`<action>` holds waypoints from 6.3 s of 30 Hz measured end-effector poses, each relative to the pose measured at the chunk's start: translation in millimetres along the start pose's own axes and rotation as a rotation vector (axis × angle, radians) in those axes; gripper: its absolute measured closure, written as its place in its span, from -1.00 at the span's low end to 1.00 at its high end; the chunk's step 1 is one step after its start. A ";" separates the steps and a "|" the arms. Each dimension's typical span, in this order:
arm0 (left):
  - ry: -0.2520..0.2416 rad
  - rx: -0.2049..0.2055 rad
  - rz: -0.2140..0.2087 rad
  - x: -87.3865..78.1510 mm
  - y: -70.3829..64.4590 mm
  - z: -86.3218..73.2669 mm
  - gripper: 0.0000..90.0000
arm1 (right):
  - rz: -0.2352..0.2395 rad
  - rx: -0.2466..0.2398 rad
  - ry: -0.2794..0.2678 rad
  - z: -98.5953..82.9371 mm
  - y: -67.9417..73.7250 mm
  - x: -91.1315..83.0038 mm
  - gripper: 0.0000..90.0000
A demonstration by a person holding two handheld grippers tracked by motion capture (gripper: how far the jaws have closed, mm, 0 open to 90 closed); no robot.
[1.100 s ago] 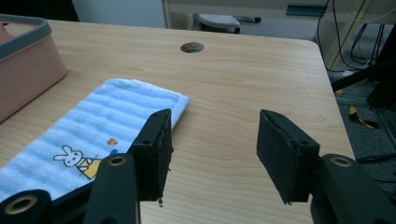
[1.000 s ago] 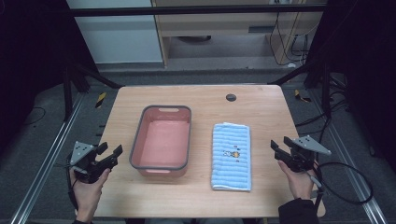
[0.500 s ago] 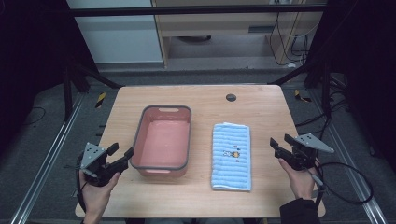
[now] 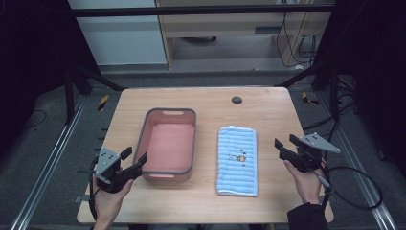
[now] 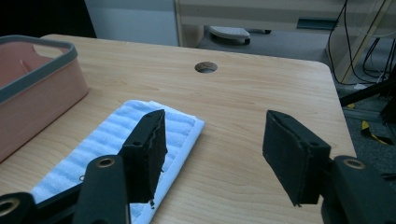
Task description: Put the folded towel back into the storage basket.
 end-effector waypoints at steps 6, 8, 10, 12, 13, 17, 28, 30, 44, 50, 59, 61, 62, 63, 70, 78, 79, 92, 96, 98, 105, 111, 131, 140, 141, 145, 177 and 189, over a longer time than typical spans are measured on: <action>-0.011 -0.005 -0.008 0.1 -6.4 4.6 -0.14 | 0.006 -0.004 -0.009 6.3 1.9 2.1 -0.16; -0.015 -0.003 -0.017 0.3 -12.9 6.4 -0.14 | 0.016 -0.003 -0.017 11.6 4.4 2.9 -0.16; -0.015 0.002 -0.026 1.3 -17.8 7.2 -0.13 | 0.018 -0.006 -0.018 14.7 5.8 3.8 -0.15; -0.016 0.005 -0.032 2.4 -22.7 8.3 -0.12 | 0.023 -0.004 -0.020 17.4 7.5 4.6 -0.14; -0.017 0.004 -0.037 3.0 -25.3 9.0 -0.12 | 0.024 -0.003 -0.023 18.7 8.0 5.4 -0.13; -0.020 0.011 -0.051 5.4 -35.1 11.1 -0.11 | 0.035 -0.004 -0.020 22.6 9.9 9.0 -0.11; -0.024 0.026 -0.098 13.6 -63.3 14.1 -0.07 | 0.043 0.000 -0.013 29.4 8.9 18.6 -0.05; -0.024 0.031 -0.114 15.6 -72.5 14.3 -0.06 | 0.045 0.001 -0.007 30.6 8.5 21.5 -0.02; -0.013 0.075 -0.176 25.2 -115.7 11.5 -0.02 | 0.054 -0.007 0.012 37.9 8.9 33.1 0.04; -0.005 0.085 -0.200 29.2 -132.5 7.9 0.01 | 0.058 0.001 0.011 39.4 8.3 37.7 0.04; 0.017 0.113 -0.234 37.4 -155.4 0.0 0.02 | 0.052 -0.011 0.025 36.2 5.2 47.5 0.04; 0.018 0.114 -0.238 38.4 -157.8 -0.7 0.02 | 0.051 -0.011 0.029 35.3 4.9 49.1 0.04; 0.023 0.116 -0.245 40.6 -162.0 -2.2 0.02 | 0.053 -0.009 0.033 34.2 4.6 52.0 0.05; 0.026 0.117 -0.248 41.7 -164.1 -3.1 0.02 | 0.055 -0.009 0.033 33.9 4.7 53.6 0.05; 0.044 0.141 -0.249 48.7 -176.2 -10.0 0.04 | 0.062 -0.005 0.048 30.7 3.3 64.3 0.06; 0.078 0.154 -0.255 57.6 -188.1 -21.4 0.07 | 0.060 0.005 0.062 24.5 -2.7 76.7 0.08; 0.082 0.157 -0.255 58.5 -189.0 -23.1 0.07 | 0.058 0.005 0.070 23.0 -3.3 78.4 0.07; 0.135 0.168 -0.252 69.7 -199.8 -37.7 0.12 | 0.062 0.018 0.116 8.9 -8.4 97.6 0.08; 0.150 0.175 -0.252 72.5 -203.3 -43.5 0.14 | 0.066 0.021 0.135 2.6 -8.3 104.5 0.08; 0.157 0.174 -0.249 73.8 -204.5 -46.1 0.15 | 0.065 0.015 0.148 -0.5 -9.0 107.6 0.08; 0.183 0.175 -0.247 77.8 -210.5 -55.0 0.19 | 0.066 0.016 0.175 -7.8 -9.4 117.0 0.10; 0.209 0.172 -0.246 82.4 -214.9 -65.1 0.21 | 0.069 0.005 0.202 -15.7 -9.7 124.3 0.10; 0.260 0.179 -0.245 93.5 -219.6 -88.9 0.24 | 0.089 0.046 0.278 -47.5 -13.7 141.2 0.13; 0.275 0.182 -0.239 95.4 -220.6 -92.8 0.26 | 0.117 0.061 0.305 -56.1 -10.1 148.4 0.12; 0.280 0.189 -0.239 96.0 -221.0 -94.4 0.27 | 0.118 0.059 0.310 -57.7 -9.3 149.5 0.12; 0.289 0.190 -0.239 96.8 -222.1 -96.3 0.30 | 0.115 0.058 0.320 -60.2 -8.6 150.8 0.13; 0.284 0.130 -0.258 91.8 -230.3 -94.0 0.92 | 0.181 0.090 0.300 -56.9 2.8 150.0 0.76; 0.223 0.117 -0.308 73.2 -229.7 -69.6 0.92 | 0.193 0.048 0.206 -23.1 10.6 121.3 0.76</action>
Point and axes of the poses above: each handheld gripper's, and its own axes: x roughly forward along the jaws, z roughly out of its top, y roughly to its left, the point moved 8 cm from there along x, roughly forward along the jaws, and after that the axes turned 12 degrees about z, right-handed, at the moved point
